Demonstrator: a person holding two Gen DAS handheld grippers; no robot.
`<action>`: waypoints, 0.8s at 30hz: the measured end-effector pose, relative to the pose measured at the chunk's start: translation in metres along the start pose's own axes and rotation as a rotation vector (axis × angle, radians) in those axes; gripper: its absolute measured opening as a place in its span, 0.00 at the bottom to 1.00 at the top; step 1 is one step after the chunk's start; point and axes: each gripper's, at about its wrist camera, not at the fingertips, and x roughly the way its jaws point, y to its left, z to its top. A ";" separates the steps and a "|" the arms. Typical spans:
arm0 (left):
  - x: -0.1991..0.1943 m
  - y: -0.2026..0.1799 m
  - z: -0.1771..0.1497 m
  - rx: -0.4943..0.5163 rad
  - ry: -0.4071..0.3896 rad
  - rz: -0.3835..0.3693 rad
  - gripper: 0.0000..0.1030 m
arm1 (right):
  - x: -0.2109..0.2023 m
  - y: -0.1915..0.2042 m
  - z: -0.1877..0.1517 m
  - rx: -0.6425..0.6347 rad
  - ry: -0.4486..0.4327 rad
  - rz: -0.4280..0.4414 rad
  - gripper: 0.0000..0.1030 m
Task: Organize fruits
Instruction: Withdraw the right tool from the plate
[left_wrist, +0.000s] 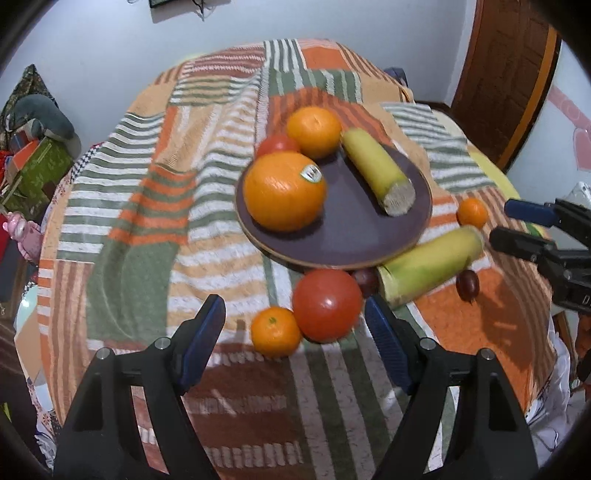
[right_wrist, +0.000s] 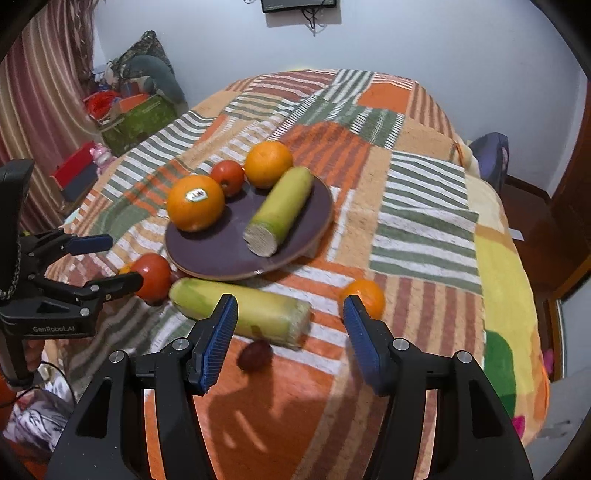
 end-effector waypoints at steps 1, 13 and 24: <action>0.002 -0.003 -0.001 0.009 0.003 0.006 0.76 | -0.001 -0.002 -0.002 0.004 0.002 -0.004 0.54; 0.027 -0.016 0.006 0.039 0.033 0.094 0.82 | 0.014 -0.022 -0.019 0.050 0.034 -0.086 0.61; 0.037 -0.021 0.009 0.062 0.050 0.108 0.85 | 0.014 -0.036 -0.019 0.091 0.015 -0.138 0.68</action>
